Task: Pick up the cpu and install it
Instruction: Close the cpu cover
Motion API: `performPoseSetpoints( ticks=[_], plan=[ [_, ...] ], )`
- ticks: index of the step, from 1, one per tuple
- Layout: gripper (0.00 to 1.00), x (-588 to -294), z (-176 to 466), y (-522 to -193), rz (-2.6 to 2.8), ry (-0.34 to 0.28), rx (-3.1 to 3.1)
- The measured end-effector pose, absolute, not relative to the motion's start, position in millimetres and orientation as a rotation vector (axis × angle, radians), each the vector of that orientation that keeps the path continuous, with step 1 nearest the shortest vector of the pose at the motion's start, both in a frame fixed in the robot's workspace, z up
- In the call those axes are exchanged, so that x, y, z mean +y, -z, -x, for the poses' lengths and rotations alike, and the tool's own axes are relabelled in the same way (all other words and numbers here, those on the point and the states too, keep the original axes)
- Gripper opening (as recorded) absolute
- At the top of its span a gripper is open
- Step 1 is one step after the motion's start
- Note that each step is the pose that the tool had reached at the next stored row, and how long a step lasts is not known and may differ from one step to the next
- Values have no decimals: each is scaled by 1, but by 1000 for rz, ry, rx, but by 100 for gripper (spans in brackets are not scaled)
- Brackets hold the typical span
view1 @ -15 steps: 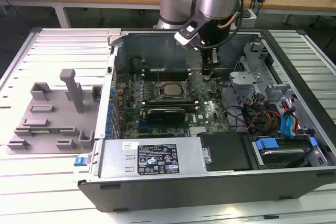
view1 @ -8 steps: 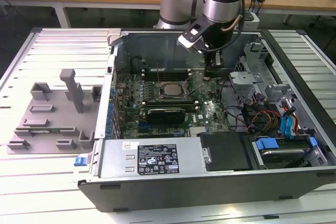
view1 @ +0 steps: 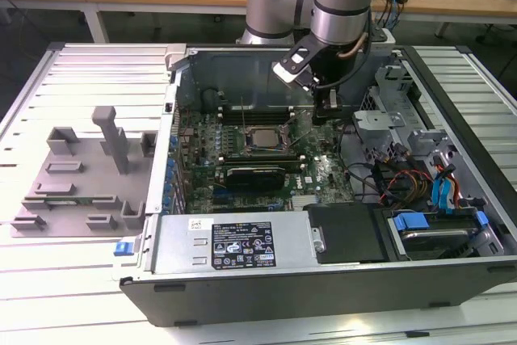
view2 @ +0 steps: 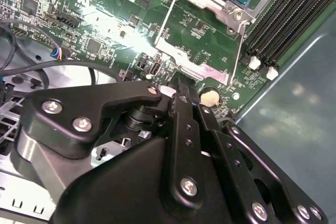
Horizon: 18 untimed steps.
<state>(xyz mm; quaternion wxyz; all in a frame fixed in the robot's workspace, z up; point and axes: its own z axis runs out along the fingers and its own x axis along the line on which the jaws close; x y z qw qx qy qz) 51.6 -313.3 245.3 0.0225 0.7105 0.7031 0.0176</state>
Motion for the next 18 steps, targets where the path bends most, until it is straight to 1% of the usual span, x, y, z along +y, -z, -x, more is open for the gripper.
performPoseSetpoints(
  ticks=[18],
  plan=[
    [11,-312,-40,-247,-2195,-66,2172]
  ],
)
